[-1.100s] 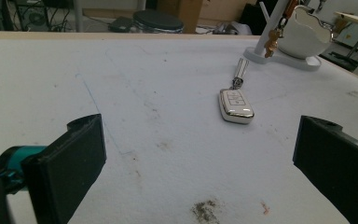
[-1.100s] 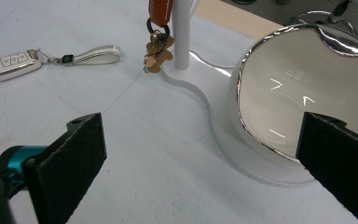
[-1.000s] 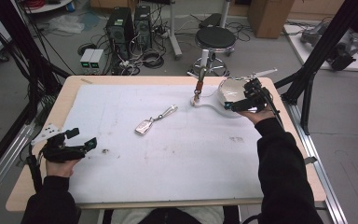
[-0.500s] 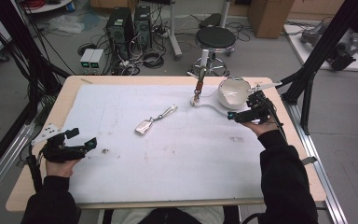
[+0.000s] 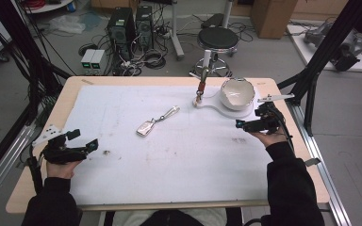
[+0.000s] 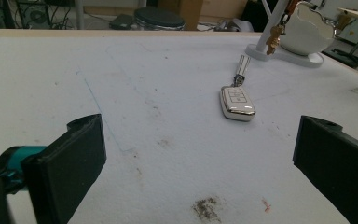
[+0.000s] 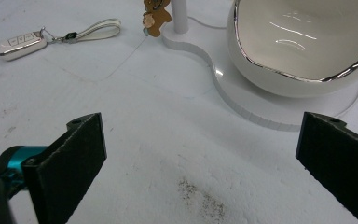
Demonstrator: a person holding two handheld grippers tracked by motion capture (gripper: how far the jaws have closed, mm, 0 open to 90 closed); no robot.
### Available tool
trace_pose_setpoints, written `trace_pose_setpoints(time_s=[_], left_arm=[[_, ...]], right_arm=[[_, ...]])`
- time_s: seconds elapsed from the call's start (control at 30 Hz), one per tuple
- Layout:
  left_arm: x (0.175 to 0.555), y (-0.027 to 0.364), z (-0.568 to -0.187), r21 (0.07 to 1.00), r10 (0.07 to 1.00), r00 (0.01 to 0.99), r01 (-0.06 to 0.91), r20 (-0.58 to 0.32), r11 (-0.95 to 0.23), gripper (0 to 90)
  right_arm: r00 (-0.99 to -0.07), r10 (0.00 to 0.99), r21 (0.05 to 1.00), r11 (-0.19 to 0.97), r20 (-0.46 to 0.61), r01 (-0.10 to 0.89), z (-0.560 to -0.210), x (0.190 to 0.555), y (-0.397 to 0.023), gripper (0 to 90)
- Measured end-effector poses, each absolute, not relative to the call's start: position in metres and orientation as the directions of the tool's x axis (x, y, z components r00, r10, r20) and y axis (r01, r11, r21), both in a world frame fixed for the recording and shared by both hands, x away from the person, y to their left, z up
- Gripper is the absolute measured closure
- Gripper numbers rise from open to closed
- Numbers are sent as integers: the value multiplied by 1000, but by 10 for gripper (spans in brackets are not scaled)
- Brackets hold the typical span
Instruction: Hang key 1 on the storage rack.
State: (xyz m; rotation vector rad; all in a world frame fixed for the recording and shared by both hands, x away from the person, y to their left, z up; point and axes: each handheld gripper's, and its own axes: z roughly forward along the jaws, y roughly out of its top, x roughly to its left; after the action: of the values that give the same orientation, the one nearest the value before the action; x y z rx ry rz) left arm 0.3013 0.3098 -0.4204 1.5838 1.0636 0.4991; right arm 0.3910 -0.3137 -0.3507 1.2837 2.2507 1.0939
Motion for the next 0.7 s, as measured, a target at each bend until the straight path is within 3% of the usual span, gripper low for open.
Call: trace_pose_setpoints(time_s=[0.7], left_arm=[[302, 309, -421, 930, 837, 504, 368, -214, 17, 29]], right_arm=[[-546, 836, 792, 298, 53, 533, -381, 356, -323, 7]])
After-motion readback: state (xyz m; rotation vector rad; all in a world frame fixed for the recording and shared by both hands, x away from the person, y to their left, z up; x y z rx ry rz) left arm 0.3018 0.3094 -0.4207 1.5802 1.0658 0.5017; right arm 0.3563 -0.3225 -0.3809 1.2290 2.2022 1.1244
